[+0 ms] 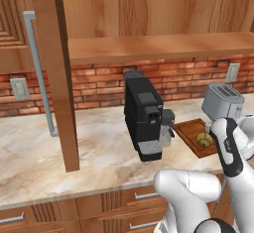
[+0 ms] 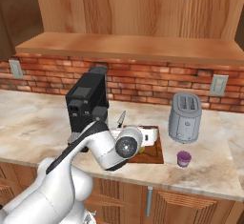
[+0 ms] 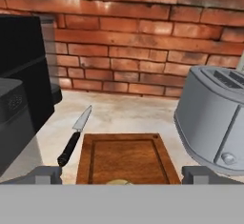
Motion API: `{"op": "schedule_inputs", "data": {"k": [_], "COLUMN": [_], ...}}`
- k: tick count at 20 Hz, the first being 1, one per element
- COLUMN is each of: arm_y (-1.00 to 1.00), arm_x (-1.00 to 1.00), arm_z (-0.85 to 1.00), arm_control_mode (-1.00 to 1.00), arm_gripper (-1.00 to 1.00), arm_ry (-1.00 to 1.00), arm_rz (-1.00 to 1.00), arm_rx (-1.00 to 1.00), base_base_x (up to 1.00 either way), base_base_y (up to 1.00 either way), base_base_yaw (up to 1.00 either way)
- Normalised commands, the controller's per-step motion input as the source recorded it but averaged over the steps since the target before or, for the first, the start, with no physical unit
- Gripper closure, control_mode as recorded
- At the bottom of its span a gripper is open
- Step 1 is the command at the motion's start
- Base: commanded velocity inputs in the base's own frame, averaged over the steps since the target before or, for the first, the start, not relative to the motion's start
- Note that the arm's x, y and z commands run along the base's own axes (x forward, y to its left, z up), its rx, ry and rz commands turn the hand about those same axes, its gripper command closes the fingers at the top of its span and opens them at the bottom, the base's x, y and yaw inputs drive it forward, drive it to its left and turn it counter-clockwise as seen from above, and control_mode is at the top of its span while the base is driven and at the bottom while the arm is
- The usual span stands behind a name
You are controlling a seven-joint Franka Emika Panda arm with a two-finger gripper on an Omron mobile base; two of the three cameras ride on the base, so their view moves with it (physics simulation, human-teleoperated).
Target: Pick the bread, place it on the cutting board, pick the jam, place it on the counter, and close the cabinet.
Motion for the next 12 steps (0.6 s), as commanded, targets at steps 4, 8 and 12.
{"op": "schedule_inputs", "data": {"k": [4,8,12], "arm_y": [0.13,0.04,0.00], "arm_x": [-0.38,-0.25,-0.08], "arm_z": [0.08,0.04,0.06], "arm_control_mode": [-1.00,-1.00,-1.00], "arm_gripper": [-1.00,-1.00,-1.00], "arm_ry": [-0.11,-0.07,-0.04], "arm_rz": [0.00,-0.02,-0.02], "arm_rx": [0.00,0.00,0.00], "base_base_x": [0.00,0.00,0.00], "base_base_y": [0.00,0.00,0.00], "base_base_yaw": [0.00,0.00,0.00]}}
